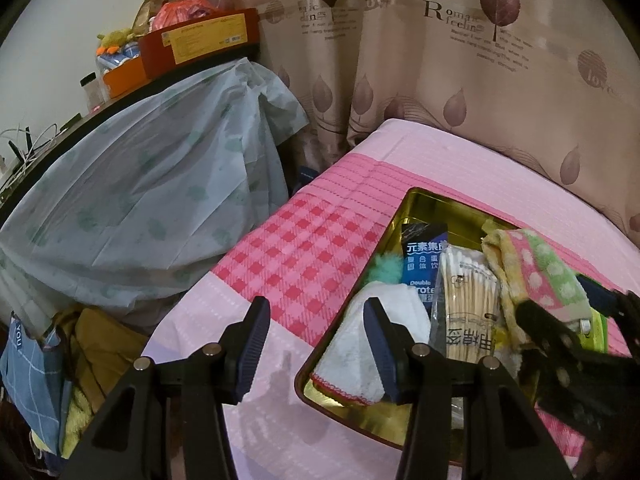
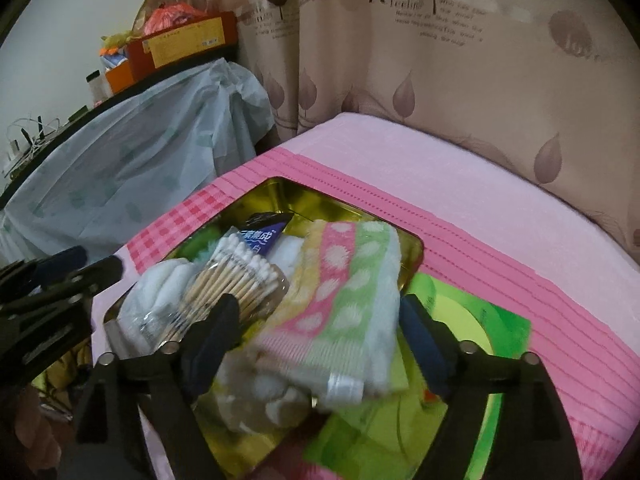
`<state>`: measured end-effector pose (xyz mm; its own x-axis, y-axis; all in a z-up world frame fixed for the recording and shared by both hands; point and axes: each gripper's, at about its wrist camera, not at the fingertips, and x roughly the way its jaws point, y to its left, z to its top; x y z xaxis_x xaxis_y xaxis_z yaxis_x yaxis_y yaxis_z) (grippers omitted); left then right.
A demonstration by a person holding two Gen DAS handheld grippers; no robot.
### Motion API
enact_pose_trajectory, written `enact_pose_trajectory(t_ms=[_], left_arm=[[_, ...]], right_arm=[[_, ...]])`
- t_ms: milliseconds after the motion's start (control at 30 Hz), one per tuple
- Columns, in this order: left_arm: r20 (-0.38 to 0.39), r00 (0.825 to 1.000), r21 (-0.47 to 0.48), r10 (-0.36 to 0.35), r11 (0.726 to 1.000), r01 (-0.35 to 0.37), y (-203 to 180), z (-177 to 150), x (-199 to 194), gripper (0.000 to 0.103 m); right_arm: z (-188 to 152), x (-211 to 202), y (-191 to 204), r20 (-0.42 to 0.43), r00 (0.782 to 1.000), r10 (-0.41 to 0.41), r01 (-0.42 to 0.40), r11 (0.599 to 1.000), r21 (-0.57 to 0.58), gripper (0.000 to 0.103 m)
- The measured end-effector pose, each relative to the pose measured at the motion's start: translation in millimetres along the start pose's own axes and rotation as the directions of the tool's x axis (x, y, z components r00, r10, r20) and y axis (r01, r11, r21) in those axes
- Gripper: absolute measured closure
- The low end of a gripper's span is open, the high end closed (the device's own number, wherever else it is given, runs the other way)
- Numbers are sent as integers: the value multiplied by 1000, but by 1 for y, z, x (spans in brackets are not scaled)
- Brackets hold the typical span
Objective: Organize soft objects
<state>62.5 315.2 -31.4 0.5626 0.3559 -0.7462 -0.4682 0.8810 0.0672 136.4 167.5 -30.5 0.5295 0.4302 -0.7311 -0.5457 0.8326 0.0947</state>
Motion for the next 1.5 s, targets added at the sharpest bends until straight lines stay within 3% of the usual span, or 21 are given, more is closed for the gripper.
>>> enact_pose_trajectory(t_ms=[167,533,833,1500], left_arm=[[23,1000,16,-11,1000,11,-4,0,-6,53],[62,997,74,-55,996,50,-23,-6,-25,53],[66,996,82,-64,995,58,-26,-7,-28,51],[59,996,101,-72,993,66,-30,-7,-26,51]], right_arm=[[-24,-33,8,38,997,-62,62,998,-4,4],[-64,-62,8,41,986,-164,160,984,75,1],[-68,-72,5,71,981,-179,170,979,117,1],[-70,-62,7,35,985,-167,162,981,109,1]])
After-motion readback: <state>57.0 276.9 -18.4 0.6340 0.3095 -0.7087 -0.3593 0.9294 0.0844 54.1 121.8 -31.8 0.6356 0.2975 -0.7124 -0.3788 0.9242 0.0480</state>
